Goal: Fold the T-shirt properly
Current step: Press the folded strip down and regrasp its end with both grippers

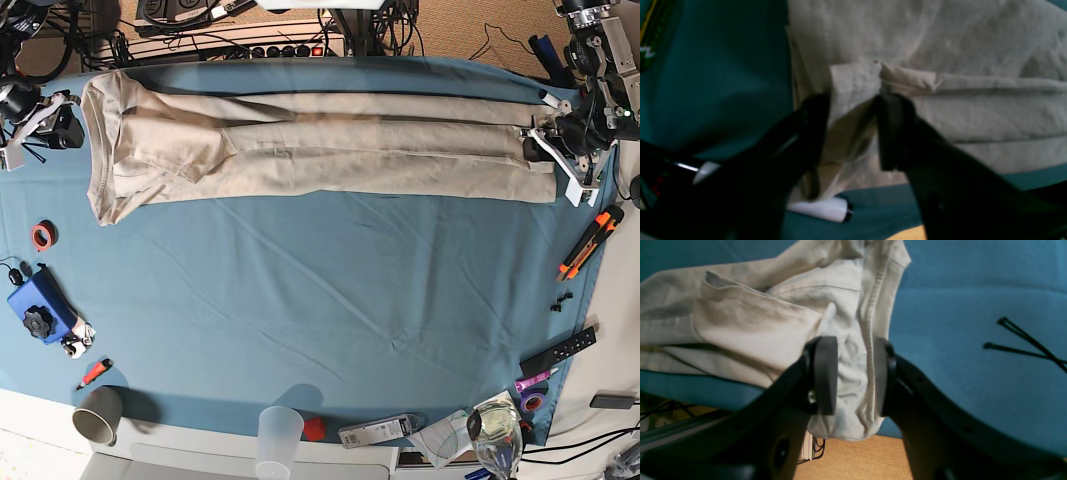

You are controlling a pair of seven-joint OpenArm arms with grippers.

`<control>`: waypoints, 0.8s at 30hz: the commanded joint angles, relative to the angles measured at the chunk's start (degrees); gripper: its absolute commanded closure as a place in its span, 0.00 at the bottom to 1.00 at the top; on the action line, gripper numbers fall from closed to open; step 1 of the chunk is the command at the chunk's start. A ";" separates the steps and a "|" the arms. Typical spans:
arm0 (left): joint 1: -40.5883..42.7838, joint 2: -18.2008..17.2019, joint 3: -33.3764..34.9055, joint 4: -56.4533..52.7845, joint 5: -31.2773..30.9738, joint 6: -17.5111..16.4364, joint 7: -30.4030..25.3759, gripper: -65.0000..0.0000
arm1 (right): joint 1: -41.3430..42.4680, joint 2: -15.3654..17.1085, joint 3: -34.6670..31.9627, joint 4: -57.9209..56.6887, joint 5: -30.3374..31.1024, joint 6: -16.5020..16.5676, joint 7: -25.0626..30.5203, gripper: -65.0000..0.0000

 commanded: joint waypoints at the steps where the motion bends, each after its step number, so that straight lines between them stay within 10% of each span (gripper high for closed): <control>1: -0.26 -0.85 -0.26 1.09 -0.44 -0.04 -0.13 0.68 | 0.15 1.92 1.25 1.07 0.68 0.06 1.17 0.71; 24: -0.24 -0.96 -0.26 1.51 -0.48 -0.11 0.24 0.70 | 0.17 -3.21 1.11 0.92 -1.53 0.06 2.34 0.71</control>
